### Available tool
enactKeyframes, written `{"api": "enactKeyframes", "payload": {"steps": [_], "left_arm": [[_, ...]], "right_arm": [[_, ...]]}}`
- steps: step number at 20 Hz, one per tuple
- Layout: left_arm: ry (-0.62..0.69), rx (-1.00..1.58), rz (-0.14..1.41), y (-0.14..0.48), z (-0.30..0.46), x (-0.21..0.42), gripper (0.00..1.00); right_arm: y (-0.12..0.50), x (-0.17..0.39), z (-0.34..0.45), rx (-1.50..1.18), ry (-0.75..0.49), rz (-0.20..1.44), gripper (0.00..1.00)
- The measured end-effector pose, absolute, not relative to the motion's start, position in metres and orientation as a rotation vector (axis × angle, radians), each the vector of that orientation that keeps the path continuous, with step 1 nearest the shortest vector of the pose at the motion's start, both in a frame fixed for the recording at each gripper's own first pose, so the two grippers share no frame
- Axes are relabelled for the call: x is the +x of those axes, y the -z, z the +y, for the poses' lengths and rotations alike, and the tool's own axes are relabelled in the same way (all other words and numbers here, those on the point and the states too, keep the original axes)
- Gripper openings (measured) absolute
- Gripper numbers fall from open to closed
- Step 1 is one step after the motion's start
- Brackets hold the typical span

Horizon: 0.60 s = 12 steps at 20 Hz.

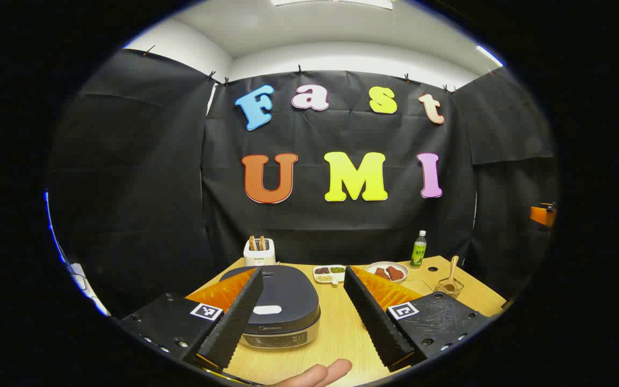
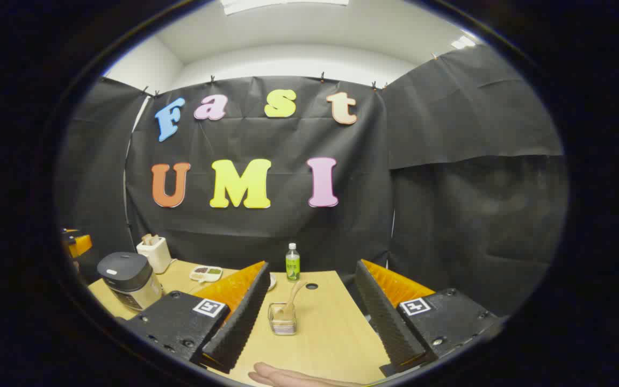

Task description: Close the left gripper, press the button to open the rice cooker; take a wooden spoon from the chopstick holder with the right hand, scoop a spoonful of rice and pour it into the rice cooker, then put the wooden spoon back into the chopstick holder.

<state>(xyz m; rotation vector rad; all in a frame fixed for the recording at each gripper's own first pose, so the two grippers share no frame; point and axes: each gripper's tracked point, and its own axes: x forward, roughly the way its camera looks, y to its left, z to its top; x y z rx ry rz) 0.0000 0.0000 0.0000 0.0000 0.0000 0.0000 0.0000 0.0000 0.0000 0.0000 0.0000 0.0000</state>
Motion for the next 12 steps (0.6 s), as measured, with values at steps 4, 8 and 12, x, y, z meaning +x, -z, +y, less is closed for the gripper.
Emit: {"api": "enactKeyframes", "payload": {"steps": [4, 8, 12], "left_arm": [[0.001, 0.000, 0.001, 0.001, 0.000, 0.001, 0.96], [0.001, 0.007, 0.000, 0.000, -0.004, 0.002, 0.96], [-0.007, 0.012, -0.007, -0.002, -0.002, 0.002, 0.96]], "right_arm": [[0.006, 0.001, -0.010, 0.015, 0.015, 0.010, 1.00], [0.008, 0.004, -0.016, 0.018, 0.028, 0.001, 1.00], [0.008, 0.002, -0.016, 0.017, 0.026, -0.007, 1.00]]}}
